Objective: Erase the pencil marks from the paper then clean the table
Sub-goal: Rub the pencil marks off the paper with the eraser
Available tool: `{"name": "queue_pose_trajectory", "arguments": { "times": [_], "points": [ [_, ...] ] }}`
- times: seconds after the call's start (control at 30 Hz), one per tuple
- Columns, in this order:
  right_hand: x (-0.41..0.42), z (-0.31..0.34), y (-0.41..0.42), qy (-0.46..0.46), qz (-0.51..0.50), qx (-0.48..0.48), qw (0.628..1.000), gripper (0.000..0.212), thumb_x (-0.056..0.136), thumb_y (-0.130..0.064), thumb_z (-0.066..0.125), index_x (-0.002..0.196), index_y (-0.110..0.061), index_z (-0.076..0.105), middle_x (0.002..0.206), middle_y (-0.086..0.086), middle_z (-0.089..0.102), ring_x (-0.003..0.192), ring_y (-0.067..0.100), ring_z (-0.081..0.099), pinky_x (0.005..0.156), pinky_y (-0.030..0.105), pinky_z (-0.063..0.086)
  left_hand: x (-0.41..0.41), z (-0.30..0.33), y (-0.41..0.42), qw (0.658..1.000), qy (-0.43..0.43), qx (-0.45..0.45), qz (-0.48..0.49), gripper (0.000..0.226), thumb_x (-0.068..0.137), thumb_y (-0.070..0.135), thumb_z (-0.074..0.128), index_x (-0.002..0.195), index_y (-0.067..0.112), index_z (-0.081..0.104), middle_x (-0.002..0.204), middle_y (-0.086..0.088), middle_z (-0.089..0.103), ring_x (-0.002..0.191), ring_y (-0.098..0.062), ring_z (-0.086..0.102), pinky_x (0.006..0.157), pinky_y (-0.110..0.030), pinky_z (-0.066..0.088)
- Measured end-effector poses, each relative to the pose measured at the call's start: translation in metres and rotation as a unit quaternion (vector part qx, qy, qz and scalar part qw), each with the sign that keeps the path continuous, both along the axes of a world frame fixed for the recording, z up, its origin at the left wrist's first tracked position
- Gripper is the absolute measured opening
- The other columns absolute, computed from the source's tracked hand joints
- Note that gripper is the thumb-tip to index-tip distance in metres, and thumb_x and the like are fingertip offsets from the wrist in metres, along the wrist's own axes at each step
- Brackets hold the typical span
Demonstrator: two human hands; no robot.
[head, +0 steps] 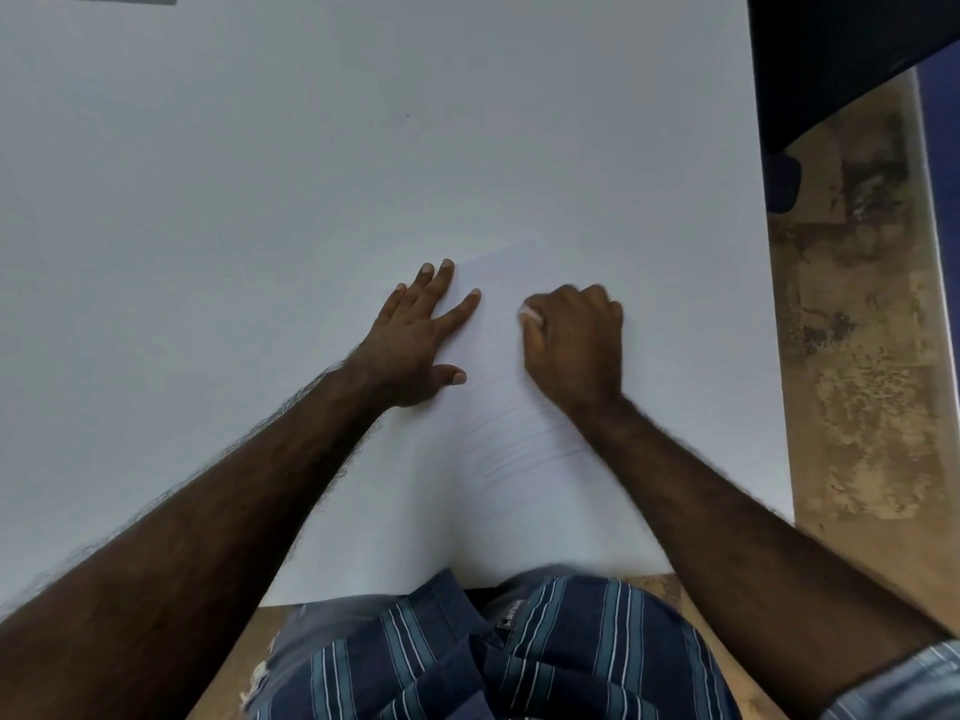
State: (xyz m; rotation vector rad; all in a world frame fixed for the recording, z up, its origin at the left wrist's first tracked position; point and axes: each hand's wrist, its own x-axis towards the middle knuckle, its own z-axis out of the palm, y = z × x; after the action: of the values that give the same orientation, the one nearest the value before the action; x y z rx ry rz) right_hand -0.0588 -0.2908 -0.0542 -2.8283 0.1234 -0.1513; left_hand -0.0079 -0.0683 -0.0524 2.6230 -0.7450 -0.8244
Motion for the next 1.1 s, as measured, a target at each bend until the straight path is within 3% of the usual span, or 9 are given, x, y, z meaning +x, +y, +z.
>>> {"name": "queue_pose_trajectory", "arguments": {
  "times": [0.07,0.27,0.47,0.6,0.67,0.83,0.9,1.0,1.1],
  "points": [
    [0.011,-0.002,-0.007,0.004,-0.052,0.017,0.998,0.013,0.095,-0.027,0.064,0.095,-0.023,0.076,0.09,0.0,0.071,0.089,0.032,0.059,0.078,0.042,0.041,-0.001,0.001,0.0,1.0,0.0,0.003,0.0,0.103,0.091,0.052,0.071,0.164,0.037,-0.001,0.169,-0.001,-0.026,0.156,-0.022,-0.022,0.128,-0.044,-0.007],
    [0.007,-0.003,-0.008,0.013,-0.065,0.057,0.996,0.011,0.097,-0.028,0.067,0.099,-0.023,0.077,0.094,-0.003,0.073,0.092,0.028,0.06,0.08,0.043,0.044,-0.003,0.015,-0.009,0.999,-0.003,0.035,0.007,0.103,0.092,0.049,0.07,0.165,0.031,-0.001,0.169,-0.005,-0.026,0.156,-0.024,-0.023,0.129,-0.044,-0.003],
    [0.006,-0.006,-0.006,0.007,-0.067,0.072,0.995,0.01,0.099,-0.028,0.068,0.101,-0.023,0.076,0.096,-0.003,0.073,0.092,0.026,0.062,0.081,0.041,0.045,-0.024,0.03,-0.044,0.994,-0.036,0.01,0.104,0.09,0.095,0.045,0.067,0.164,0.015,0.018,0.172,-0.012,0.002,0.159,-0.028,0.001,0.128,-0.042,0.015],
    [0.007,-0.002,-0.007,0.015,-0.068,0.079,0.994,0.01,0.097,-0.027,0.07,0.102,-0.02,0.076,0.097,-0.001,0.074,0.093,0.027,0.064,0.082,0.044,0.05,-0.037,0.025,-0.057,0.993,-0.025,0.027,0.108,0.097,0.092,0.049,0.071,0.164,0.015,0.015,0.172,-0.013,-0.004,0.159,-0.03,-0.002,0.127,-0.044,0.016],
    [0.004,0.002,-0.004,0.023,-0.043,0.079,0.996,0.01,0.096,-0.026,0.071,0.102,-0.02,0.077,0.097,-0.001,0.075,0.094,0.026,0.064,0.083,0.045,0.051,-0.039,0.022,-0.056,0.994,-0.027,0.025,0.108,0.098,0.091,0.048,0.072,0.164,0.015,0.015,0.172,-0.013,-0.005,0.159,-0.031,-0.002,0.126,-0.044,0.015],
    [-0.019,0.006,0.006,0.053,0.134,0.037,0.989,0.023,0.101,-0.03,0.058,0.108,-0.021,0.078,0.1,-0.001,0.075,0.092,0.024,0.061,0.081,0.04,0.042,-0.039,0.023,-0.055,0.993,-0.04,0.006,0.114,0.094,0.091,0.048,0.074,0.163,0.015,0.022,0.172,-0.014,0.002,0.159,-0.031,0.004,0.125,-0.043,0.019],
    [-0.009,0.005,-0.004,0.043,0.103,0.015,0.994,0.023,0.1,-0.031,0.057,0.104,-0.022,0.077,0.096,-0.001,0.073,0.09,0.027,0.06,0.08,0.041,0.043,-0.039,0.023,-0.055,0.993,-0.035,0.009,0.111,0.096,0.091,0.047,0.074,0.163,0.015,0.019,0.172,-0.013,-0.001,0.159,-0.03,0.002,0.126,-0.043,0.017],
    [0.01,0.003,-0.024,0.027,-0.024,0.016,0.999,0.014,0.096,-0.028,0.062,0.096,-0.022,0.076,0.09,-0.001,0.072,0.087,0.03,0.058,0.077,0.043,0.043,-0.041,0.022,-0.054,0.993,-0.034,0.01,0.114,0.1,0.091,0.046,0.074,0.164,0.013,0.015,0.172,-0.013,-0.004,0.159,-0.031,0.0,0.126,-0.042,0.015],
    [0.001,0.003,-0.018,0.028,0.0,0.027,0.999,0.016,0.097,-0.029,0.059,0.097,-0.023,0.074,0.09,-0.002,0.071,0.088,0.029,0.057,0.079,0.043,0.041,-0.04,0.02,-0.054,0.992,-0.033,0.015,0.117,0.104,0.09,0.048,0.074,0.164,0.008,0.012,0.172,-0.014,-0.003,0.159,-0.031,0.002,0.126,-0.043,0.016]
  ]
}}
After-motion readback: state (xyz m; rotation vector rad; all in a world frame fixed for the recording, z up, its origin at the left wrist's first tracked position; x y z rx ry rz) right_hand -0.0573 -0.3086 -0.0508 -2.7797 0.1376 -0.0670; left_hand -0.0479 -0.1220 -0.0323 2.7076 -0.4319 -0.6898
